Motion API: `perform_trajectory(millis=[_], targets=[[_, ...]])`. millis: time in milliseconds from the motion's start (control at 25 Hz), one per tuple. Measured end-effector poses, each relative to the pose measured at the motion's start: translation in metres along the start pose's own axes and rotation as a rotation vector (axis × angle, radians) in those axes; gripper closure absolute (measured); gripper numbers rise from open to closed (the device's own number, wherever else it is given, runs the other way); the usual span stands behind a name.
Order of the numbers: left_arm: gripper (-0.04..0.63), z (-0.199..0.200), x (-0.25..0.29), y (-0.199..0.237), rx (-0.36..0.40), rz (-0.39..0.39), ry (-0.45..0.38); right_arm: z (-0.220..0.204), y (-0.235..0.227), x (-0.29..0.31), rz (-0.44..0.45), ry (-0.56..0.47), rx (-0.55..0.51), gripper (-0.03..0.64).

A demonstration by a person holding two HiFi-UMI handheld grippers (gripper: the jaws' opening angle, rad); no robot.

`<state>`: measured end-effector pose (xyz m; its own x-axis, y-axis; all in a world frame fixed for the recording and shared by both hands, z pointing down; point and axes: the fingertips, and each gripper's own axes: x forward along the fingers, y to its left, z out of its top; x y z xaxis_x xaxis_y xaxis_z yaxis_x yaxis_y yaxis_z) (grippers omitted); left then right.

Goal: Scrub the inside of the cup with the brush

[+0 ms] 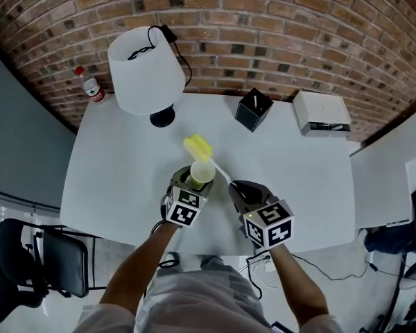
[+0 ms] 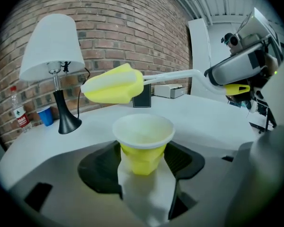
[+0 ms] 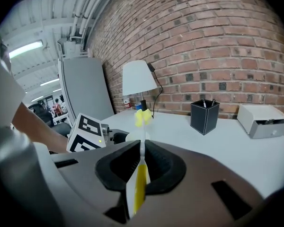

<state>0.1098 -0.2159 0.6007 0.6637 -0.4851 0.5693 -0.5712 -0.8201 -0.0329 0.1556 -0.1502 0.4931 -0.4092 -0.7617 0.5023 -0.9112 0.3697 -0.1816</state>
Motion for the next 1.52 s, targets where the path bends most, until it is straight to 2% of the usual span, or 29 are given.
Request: perform_trajectory(millis=[480,800,1040,1320,1520], targets=[[0.322,-0.017,-0.011,0.005,-0.079,0.068,0.035,-0.003,0.004,0.011,0.09,-0.001,0.018,0.589],[0.321,-0.027,-0.019,0.002,-0.101,0.062,0.058,-0.009,0.015,0.009,0.102,0.009,0.006,0.589],[0.321,-0.038,-0.034,0.002,-0.097,0.061,0.074,-0.009,0.03,0.003,0.066,0.002,0.009,0.589],[0.324,-0.03,-0.079,0.007,-0.137,0.061,0.024,-0.003,0.053,-0.003,-0.009,-0.031,0.024,0.589],[0.395,-0.009,-0.117,0.011,-0.138,0.076,-0.057,0.003,0.069,-0.011,-0.082,-0.077,0.036,0.589]])
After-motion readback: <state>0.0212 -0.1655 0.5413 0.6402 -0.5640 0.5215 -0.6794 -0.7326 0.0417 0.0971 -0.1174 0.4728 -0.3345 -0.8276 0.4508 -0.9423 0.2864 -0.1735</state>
